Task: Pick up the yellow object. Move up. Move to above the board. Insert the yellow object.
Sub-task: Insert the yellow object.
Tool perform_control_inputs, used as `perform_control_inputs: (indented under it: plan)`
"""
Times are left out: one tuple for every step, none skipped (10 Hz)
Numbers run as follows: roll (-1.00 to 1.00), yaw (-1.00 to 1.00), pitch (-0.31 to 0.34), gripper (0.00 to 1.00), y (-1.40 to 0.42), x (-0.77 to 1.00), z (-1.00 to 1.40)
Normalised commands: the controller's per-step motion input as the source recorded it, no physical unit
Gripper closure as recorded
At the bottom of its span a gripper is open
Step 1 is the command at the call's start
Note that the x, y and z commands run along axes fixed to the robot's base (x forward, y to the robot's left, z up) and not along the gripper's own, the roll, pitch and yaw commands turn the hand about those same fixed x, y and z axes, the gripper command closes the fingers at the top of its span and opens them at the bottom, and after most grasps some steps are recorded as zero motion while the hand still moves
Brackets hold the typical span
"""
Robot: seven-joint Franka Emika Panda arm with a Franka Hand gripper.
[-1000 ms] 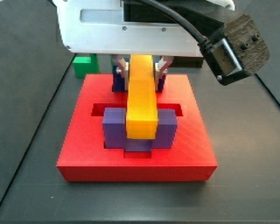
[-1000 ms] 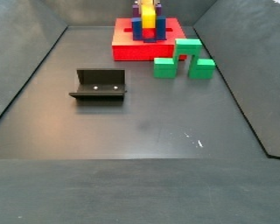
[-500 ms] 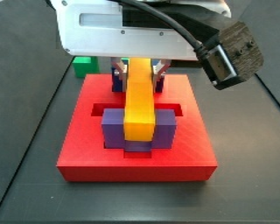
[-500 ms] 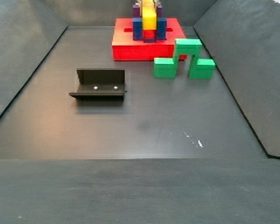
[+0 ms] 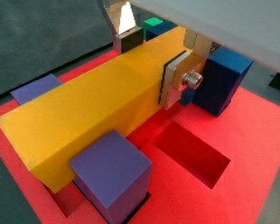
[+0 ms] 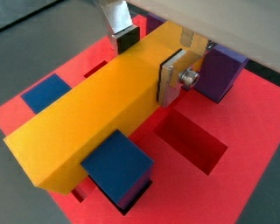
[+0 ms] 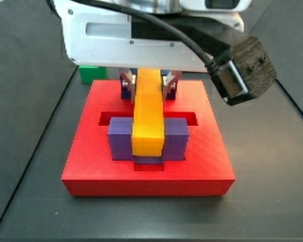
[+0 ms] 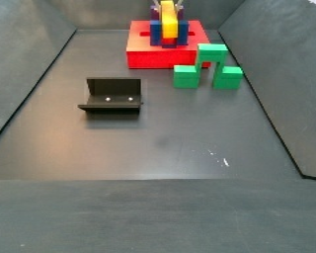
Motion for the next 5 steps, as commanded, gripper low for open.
perform_control_inputs:
  plan:
    - [0.00,0.00,-0.054,1.00,0.00,0.00,-0.25]
    - [0.00,0.01,-0.053,1.00,0.00,0.00,-0.25]
    - [0.00,0.01,-0.044,1.00,0.00,0.00,-0.24]
    - [0.00,0.01,-0.034,1.00,0.00,0.00,-0.22]
    - [0.00,0.01,-0.031,1.00,0.00,0.00,-0.19]
